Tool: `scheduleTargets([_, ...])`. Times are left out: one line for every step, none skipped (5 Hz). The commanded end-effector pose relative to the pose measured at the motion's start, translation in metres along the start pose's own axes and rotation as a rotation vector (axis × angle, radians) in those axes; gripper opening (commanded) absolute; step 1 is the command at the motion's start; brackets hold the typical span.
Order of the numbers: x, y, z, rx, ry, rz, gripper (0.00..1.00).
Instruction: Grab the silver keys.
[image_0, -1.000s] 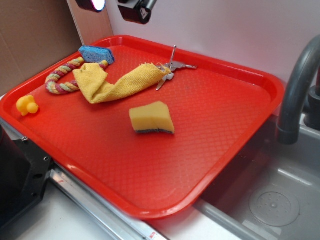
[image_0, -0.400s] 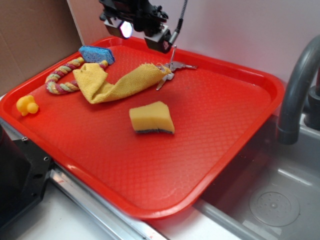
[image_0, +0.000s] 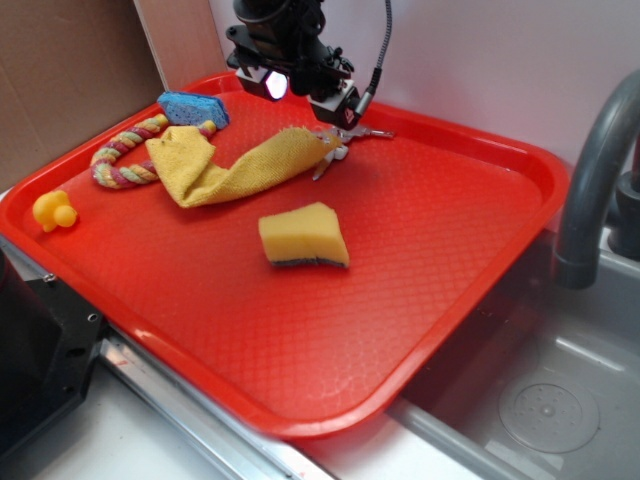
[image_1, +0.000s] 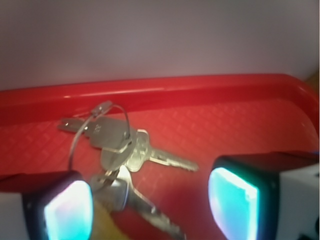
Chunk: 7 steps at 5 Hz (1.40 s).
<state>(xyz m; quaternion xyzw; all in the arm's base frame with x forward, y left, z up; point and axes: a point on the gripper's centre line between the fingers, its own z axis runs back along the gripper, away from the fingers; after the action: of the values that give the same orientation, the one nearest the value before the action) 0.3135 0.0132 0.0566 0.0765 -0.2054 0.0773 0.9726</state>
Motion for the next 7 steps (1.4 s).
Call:
scheduleTargets([0.022, -0.013, 0.008, -0.123, -0.079, -0.035, 1.00])
scheduleTargets([0.021, -0.020, 0.005, -0.171, -0.066, -0.055, 1.00])
scheduleTargets([0.027, -0.027, -0.003, -0.175, -0.045, -0.062, 1.00])
scheduleTargets([0.028, -0.033, -0.011, -0.154, -0.023, -0.072, 1.00])
scheduleTargets([0.025, -0.030, -0.020, -0.141, 0.008, -0.032, 0.00])
scheduleTargets([0.024, -0.029, -0.016, -0.144, 0.006, -0.033, 0.00])
scheduleTargets([0.023, -0.028, -0.012, -0.137, 0.005, -0.041, 0.00])
